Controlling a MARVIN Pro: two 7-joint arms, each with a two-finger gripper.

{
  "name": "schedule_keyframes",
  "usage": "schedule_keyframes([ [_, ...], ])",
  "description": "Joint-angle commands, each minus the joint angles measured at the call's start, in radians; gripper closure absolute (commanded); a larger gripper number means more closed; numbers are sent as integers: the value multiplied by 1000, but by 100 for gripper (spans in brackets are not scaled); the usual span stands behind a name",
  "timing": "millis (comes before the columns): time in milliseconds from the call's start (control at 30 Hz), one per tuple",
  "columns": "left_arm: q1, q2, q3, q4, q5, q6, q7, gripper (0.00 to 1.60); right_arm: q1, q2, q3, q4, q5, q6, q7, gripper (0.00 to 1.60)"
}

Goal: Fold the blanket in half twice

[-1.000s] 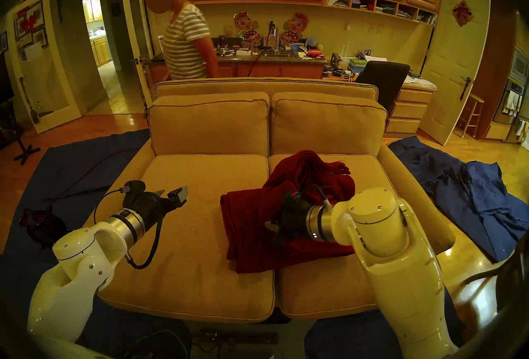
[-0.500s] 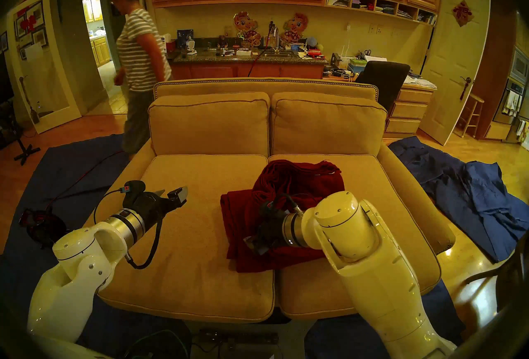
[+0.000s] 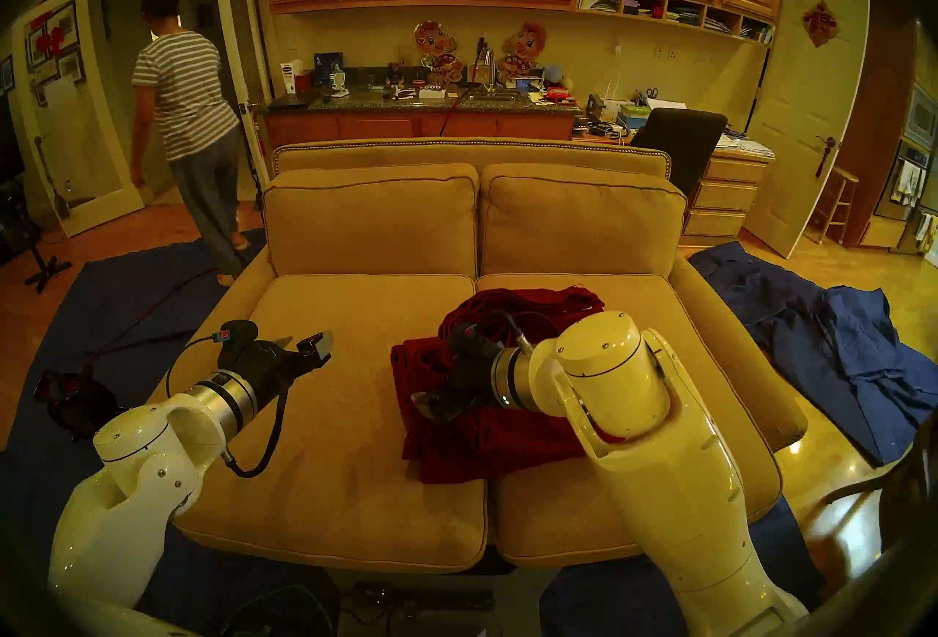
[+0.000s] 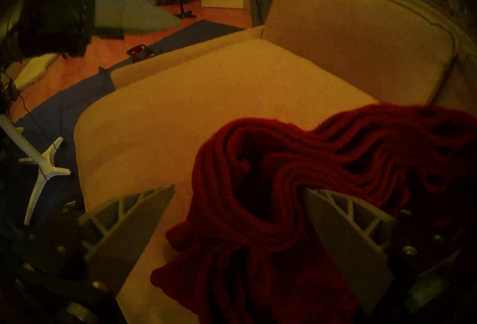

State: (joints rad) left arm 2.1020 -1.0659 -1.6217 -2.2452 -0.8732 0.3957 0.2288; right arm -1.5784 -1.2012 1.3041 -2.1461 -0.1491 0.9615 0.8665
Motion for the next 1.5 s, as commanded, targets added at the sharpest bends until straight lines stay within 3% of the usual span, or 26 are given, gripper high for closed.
schedule_keyframes([
  [0,-3,2,-2,-8,-1,1,-2,0,12,20,86,-64,43,-2,35,0],
  [333,-3,2,-2,-7,0,1,-2,0,42,56,264,28,78,-19,-2,0],
  [633,-3,2,-2,-8,0,1,-2,0,66,70,327,137,59,-161,-45,0],
  [933,-3,2,-2,-8,0,2,-2,0,58,97,336,139,56,-327,-38,0],
  [1167,-3,2,-3,-8,-1,2,-2,0,36,148,325,148,54,-366,14,0],
  [1467,-3,2,-3,-8,0,3,-2,0,35,169,297,156,9,-417,11,0],
])
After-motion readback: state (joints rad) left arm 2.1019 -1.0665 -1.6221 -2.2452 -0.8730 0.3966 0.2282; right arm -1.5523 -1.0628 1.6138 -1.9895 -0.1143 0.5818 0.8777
